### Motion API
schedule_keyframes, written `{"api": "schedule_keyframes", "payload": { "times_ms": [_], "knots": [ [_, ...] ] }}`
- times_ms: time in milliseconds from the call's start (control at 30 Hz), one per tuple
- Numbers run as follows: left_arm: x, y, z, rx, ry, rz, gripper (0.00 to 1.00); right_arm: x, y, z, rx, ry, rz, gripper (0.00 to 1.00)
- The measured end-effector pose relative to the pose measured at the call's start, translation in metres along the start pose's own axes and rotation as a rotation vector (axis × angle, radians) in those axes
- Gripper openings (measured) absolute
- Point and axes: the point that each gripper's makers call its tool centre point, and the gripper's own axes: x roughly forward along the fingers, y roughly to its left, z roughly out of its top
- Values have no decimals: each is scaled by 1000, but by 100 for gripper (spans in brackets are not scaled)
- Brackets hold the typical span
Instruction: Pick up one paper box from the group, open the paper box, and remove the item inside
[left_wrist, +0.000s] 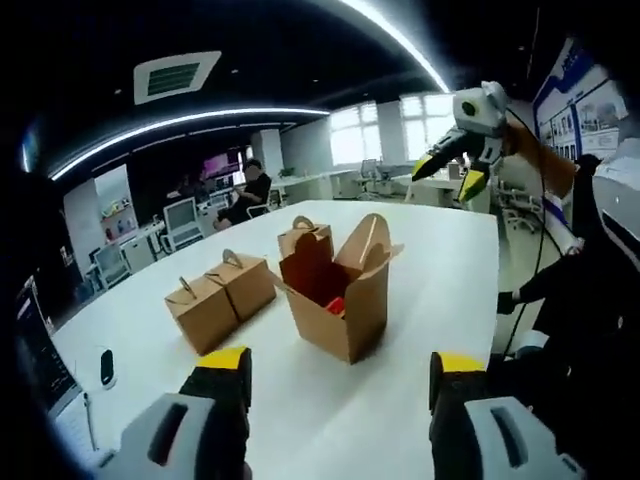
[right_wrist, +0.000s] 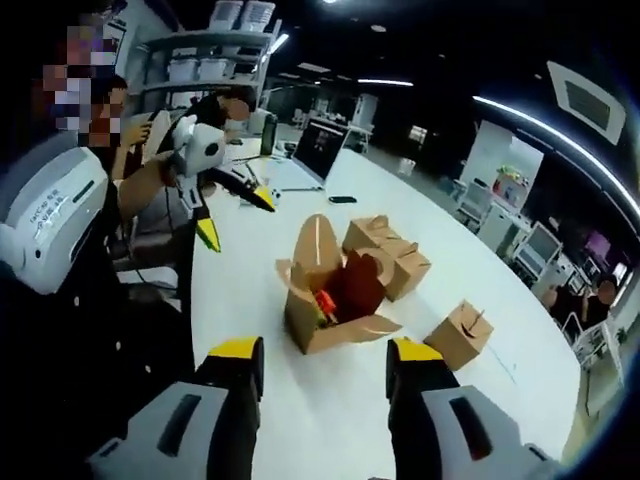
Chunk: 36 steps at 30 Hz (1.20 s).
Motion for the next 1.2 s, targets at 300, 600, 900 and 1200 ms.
{"api": "schedule_keyframes", "payload": {
  "times_ms": [300, 600, 900, 1200],
  "knots": [
    [39, 11, -12, 38, -34, -77, 82, 30, -11, 18, -34, 27, 54, 42],
    [72, 26, -4, 95, -97, -171, 82, 65, -25, 16, -70, 116, 110, 38],
    [107, 37, -12, 102, -75, -239, 87, 103, -29, 2, -51, 220, 158, 35],
    [135, 26, -10, 130, -79, -325, 91, 133, -24, -10, -2, 310, 221, 31]
  ]
}}
